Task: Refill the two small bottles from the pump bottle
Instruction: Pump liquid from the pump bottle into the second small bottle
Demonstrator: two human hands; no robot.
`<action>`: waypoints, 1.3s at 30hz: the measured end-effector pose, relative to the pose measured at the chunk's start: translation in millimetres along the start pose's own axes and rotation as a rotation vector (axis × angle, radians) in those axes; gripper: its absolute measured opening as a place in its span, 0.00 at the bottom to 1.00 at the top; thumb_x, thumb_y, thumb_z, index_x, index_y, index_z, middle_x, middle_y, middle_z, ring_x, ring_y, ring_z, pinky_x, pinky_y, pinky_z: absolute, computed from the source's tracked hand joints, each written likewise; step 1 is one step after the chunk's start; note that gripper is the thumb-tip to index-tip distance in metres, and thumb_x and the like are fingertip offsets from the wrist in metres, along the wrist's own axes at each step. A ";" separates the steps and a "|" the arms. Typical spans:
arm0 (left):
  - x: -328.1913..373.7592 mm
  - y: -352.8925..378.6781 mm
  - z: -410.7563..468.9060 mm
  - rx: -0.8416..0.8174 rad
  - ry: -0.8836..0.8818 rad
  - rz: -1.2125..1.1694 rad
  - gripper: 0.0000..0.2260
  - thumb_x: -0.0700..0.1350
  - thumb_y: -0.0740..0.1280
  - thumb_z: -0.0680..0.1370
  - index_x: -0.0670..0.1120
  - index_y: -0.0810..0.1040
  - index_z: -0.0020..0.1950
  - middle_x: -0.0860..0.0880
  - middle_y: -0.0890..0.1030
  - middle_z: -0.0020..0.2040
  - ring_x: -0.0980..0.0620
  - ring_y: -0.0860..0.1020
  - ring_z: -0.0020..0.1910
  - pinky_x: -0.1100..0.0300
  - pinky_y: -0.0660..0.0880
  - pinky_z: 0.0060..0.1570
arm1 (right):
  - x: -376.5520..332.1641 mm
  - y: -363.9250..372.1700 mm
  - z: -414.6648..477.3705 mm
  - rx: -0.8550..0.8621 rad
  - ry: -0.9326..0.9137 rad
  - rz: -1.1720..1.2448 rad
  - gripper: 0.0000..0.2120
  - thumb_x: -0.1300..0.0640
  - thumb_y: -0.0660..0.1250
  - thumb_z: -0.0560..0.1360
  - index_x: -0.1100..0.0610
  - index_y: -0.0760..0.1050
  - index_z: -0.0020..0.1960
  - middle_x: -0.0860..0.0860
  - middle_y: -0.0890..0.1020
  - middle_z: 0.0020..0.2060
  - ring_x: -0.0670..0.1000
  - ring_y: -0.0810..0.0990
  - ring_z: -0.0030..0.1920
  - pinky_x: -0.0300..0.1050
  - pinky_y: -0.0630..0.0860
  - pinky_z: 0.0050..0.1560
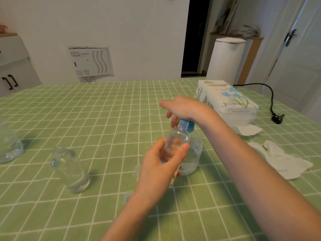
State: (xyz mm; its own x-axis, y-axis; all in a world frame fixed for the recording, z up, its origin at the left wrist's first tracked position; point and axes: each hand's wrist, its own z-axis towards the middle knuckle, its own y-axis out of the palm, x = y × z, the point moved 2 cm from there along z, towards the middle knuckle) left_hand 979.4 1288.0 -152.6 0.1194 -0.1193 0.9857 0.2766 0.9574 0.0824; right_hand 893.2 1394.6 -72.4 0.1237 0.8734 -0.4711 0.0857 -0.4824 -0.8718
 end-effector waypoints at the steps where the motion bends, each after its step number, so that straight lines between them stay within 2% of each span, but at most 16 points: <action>1: -0.1 -0.5 0.0 0.001 -0.001 0.006 0.20 0.59 0.69 0.62 0.47 0.80 0.46 0.54 0.79 0.32 0.59 0.75 0.30 0.66 0.75 0.29 | 0.0 0.8 0.4 0.003 0.002 0.000 0.26 0.45 0.51 0.81 0.64 0.77 0.57 0.59 0.82 0.52 0.53 0.74 0.40 0.41 0.66 0.35; 5: 1.7 -0.1 0.3 -0.013 0.002 -0.003 0.19 0.58 0.68 0.63 0.48 0.80 0.47 0.55 0.80 0.32 0.60 0.75 0.30 0.67 0.74 0.28 | -0.9 -2.4 0.3 0.014 -0.001 0.009 0.25 0.45 0.51 0.80 0.63 0.77 0.58 0.59 0.82 0.52 0.55 0.77 0.48 0.45 0.68 0.39; 8: 4.3 0.9 0.7 -0.018 0.020 -0.007 0.17 0.57 0.68 0.64 0.48 0.80 0.47 0.56 0.80 0.32 0.62 0.75 0.30 0.68 0.73 0.28 | -2.9 -8.1 0.1 0.012 -0.009 0.019 0.25 0.44 0.52 0.80 0.64 0.77 0.57 0.59 0.82 0.51 0.55 0.77 0.49 0.47 0.68 0.44; 12: 5.6 0.9 0.8 -0.016 0.025 -0.005 0.17 0.58 0.68 0.64 0.50 0.80 0.48 0.57 0.81 0.33 0.63 0.76 0.30 0.69 0.73 0.28 | -4.1 -9.6 0.0 -0.018 0.005 -0.016 0.24 0.45 0.52 0.80 0.62 0.78 0.56 0.56 0.82 0.48 0.56 0.78 0.55 0.42 0.66 0.36; 17: 4.3 0.7 1.4 -0.009 0.025 0.001 0.17 0.58 0.68 0.64 0.49 0.80 0.47 0.56 0.81 0.33 0.62 0.75 0.30 0.68 0.73 0.28 | -4.9 -6.9 -1.1 -0.012 -0.006 -0.025 0.25 0.45 0.50 0.81 0.62 0.78 0.56 0.57 0.82 0.53 0.56 0.78 0.55 0.46 0.65 0.44; 20: 1.9 -0.3 0.9 0.002 0.020 0.021 0.17 0.59 0.68 0.64 0.49 0.80 0.46 0.55 0.81 0.33 0.60 0.75 0.30 0.66 0.75 0.29 | -3.2 -3.8 -1.9 -0.009 -0.007 -0.029 0.25 0.46 0.50 0.81 0.64 0.77 0.59 0.58 0.82 0.53 0.55 0.76 0.49 0.47 0.67 0.40; 23: -0.1 -0.1 -0.2 0.007 0.010 0.013 0.19 0.59 0.69 0.63 0.47 0.80 0.46 0.54 0.80 0.32 0.60 0.75 0.30 0.67 0.74 0.28 | -2.0 -1.0 -2.5 -0.014 -0.004 -0.018 0.25 0.46 0.50 0.81 0.64 0.77 0.58 0.58 0.82 0.53 0.54 0.74 0.43 0.42 0.66 0.36; 25: -1.6 -0.2 0.2 0.013 0.008 0.008 0.20 0.60 0.69 0.63 0.47 0.80 0.45 0.54 0.79 0.32 0.59 0.75 0.30 0.67 0.74 0.28 | -2.1 0.4 -1.8 -0.010 -0.004 -0.021 0.26 0.46 0.50 0.81 0.64 0.77 0.59 0.59 0.82 0.54 0.54 0.75 0.45 0.45 0.67 0.38; 29: -0.5 -0.5 0.7 0.007 0.020 0.006 0.18 0.60 0.69 0.63 0.49 0.81 0.45 0.54 0.80 0.33 0.60 0.75 0.31 0.65 0.75 0.30 | -2.7 -3.8 -0.8 -0.008 -0.013 -0.006 0.25 0.45 0.51 0.81 0.63 0.76 0.60 0.59 0.81 0.55 0.56 0.77 0.53 0.45 0.67 0.47; 32: 2.7 -0.7 1.1 0.003 0.036 0.008 0.18 0.59 0.69 0.63 0.50 0.81 0.45 0.54 0.81 0.33 0.60 0.76 0.31 0.63 0.76 0.31 | -5.9 -9.2 -1.5 -0.015 -0.031 0.022 0.24 0.46 0.53 0.80 0.63 0.77 0.58 0.58 0.82 0.50 0.55 0.77 0.48 0.47 0.70 0.47; 35: 3.9 0.5 1.1 0.004 0.030 0.005 0.17 0.59 0.68 0.63 0.50 0.81 0.46 0.55 0.81 0.33 0.60 0.76 0.32 0.64 0.77 0.31 | -6.1 -10.4 -2.8 -0.025 -0.027 0.035 0.22 0.46 0.54 0.80 0.62 0.78 0.57 0.55 0.81 0.44 0.54 0.77 0.46 0.43 0.69 0.39; 37: 4.3 0.8 1.3 0.002 0.027 0.016 0.17 0.59 0.68 0.63 0.50 0.81 0.46 0.56 0.81 0.34 0.60 0.76 0.32 0.64 0.77 0.31 | -6.2 -9.6 -3.7 -0.032 -0.027 0.034 0.22 0.47 0.54 0.80 0.62 0.78 0.56 0.53 0.80 0.43 0.55 0.79 0.48 0.43 0.69 0.40; 39: 4.2 1.1 1.1 0.000 0.022 0.025 0.18 0.59 0.68 0.63 0.50 0.81 0.46 0.56 0.81 0.33 0.60 0.76 0.32 0.64 0.77 0.31 | -6.1 -8.9 -4.6 -0.036 -0.028 0.022 0.21 0.49 0.53 0.80 0.62 0.78 0.56 0.55 0.81 0.46 0.57 0.79 0.53 0.46 0.69 0.44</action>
State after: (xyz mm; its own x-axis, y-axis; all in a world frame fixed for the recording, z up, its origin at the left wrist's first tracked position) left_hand 979.1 1288.8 -148.2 0.1470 -0.1013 0.9839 0.2730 0.9603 0.0581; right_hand 896.3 1393.3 -61.1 0.0986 0.8638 -0.4942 0.1184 -0.5032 -0.8560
